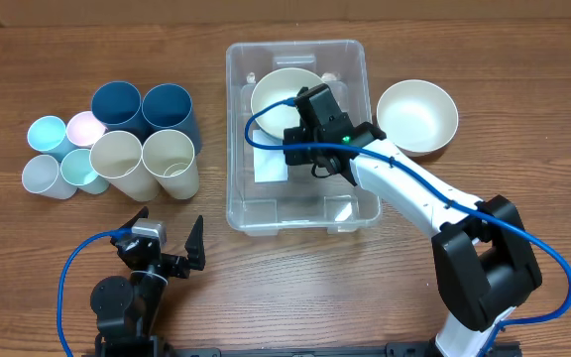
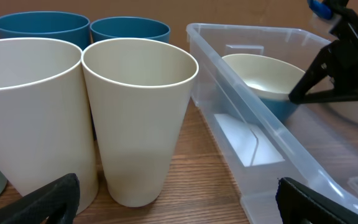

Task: Pack container
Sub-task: 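Lower the cream bowl into the blue bowl in the bin and release, then grasp the back cream bowl with the right gripper and stack it in the bin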

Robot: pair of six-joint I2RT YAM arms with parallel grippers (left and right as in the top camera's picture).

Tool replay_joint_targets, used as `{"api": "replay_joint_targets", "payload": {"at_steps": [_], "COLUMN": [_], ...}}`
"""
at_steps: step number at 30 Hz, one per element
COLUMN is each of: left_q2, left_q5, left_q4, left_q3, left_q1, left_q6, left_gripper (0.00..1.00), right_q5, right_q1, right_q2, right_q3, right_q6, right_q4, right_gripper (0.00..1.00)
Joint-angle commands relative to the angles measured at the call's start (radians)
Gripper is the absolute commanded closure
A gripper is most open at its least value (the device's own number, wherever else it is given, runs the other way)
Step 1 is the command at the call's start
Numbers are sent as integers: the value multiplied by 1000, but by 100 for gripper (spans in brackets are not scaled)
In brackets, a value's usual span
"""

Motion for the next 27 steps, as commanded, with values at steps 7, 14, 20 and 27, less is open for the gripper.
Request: {"api": "replay_joint_targets", "payload": {"at_steps": [7, 14, 20, 27], "left_q2": [-10, -10, -10, -10], "left_q5": [14, 14, 14, 14], "left_q4": [4, 4, 4, 4], "left_q3": [-9, -9, -9, -9], "left_q1": [-4, -4, -4, -4], "left_q6": [15, 15, 15, 15], "left_gripper": [0, 0, 0, 0], "right_q5": [-6, 212, 65, -117], "right_q1": [-7, -233, -619, -798], "right_q2": [-143, -308, -195, 108], "right_q3": [192, 257, 222, 221], "right_q6": [-32, -16, 32, 27], "right_q4": [-197, -352, -451, -526], "right_gripper": [90, 68, 46, 39]}}
